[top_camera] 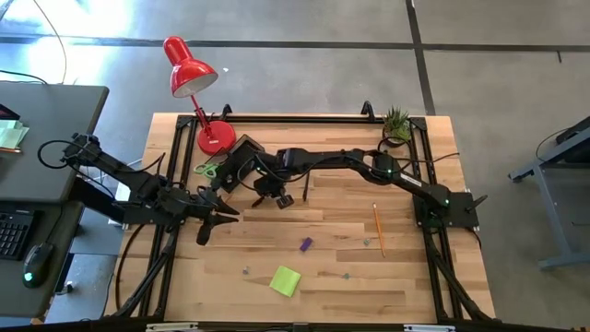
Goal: Pick and place office supplies into organizer
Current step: Put the left black pen into the desk organizer
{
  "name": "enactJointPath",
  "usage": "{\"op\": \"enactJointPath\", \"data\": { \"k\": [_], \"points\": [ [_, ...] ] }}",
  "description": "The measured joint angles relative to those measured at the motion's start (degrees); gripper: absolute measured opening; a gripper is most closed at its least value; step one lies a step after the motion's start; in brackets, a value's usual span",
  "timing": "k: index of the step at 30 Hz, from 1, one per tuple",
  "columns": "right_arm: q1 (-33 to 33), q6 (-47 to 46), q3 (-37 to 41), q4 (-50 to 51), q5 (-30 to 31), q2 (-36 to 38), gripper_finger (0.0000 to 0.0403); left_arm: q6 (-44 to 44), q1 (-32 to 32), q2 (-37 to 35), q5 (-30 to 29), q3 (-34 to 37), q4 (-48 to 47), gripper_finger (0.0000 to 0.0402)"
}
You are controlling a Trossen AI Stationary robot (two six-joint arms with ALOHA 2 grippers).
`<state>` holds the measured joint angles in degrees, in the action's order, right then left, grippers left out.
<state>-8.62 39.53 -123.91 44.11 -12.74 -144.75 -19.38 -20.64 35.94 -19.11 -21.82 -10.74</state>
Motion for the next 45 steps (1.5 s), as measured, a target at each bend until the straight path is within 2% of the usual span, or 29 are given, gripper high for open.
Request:
{"op": "enactJointPath", "data": {
  "k": [12,23,26,29,33,41,45],
  "points": [
    [0.00,-2.66,-1.96,1.68,0.05,-0.86,0.0025,-0.04,0.00,0.37,-0.04,0.00,-0.30,0.0074],
    [-2.79,-8.23,-8.37,10.94,-4.90,-0.97,0.0000,-0.42,-0.04,0.35,0.55,0.00,1.61,0.0074],
    [-3.27,-8.59,-8.42,10.54,-2.89,-0.52,0.0000,-0.63,-0.04,0.35,0.55,0.52,1.66,0.0074],
    [-3.07,-7.32,-8.44,9.98,1.64,-0.48,0.0002,-0.63,-0.02,0.35,0.52,1.22,1.61,0.0074],
    [-2.77,-6.11,-8.40,6.37,2.22,-0.48,0.0021,-0.65,0.00,0.35,0.50,1.70,2.36,0.0074],
    [-1.84,-5.61,-8.35,3.09,4.48,-1.52,0.0103,-0.55,0.00,0.35,0.50,1.70,4.44,0.0074],
    [-2.33,-6.54,-8.31,2.87,6.33,-3.96,0.0122,-0.52,0.00,0.35,0.96,1.70,4.26,0.0074]
  ]
}}
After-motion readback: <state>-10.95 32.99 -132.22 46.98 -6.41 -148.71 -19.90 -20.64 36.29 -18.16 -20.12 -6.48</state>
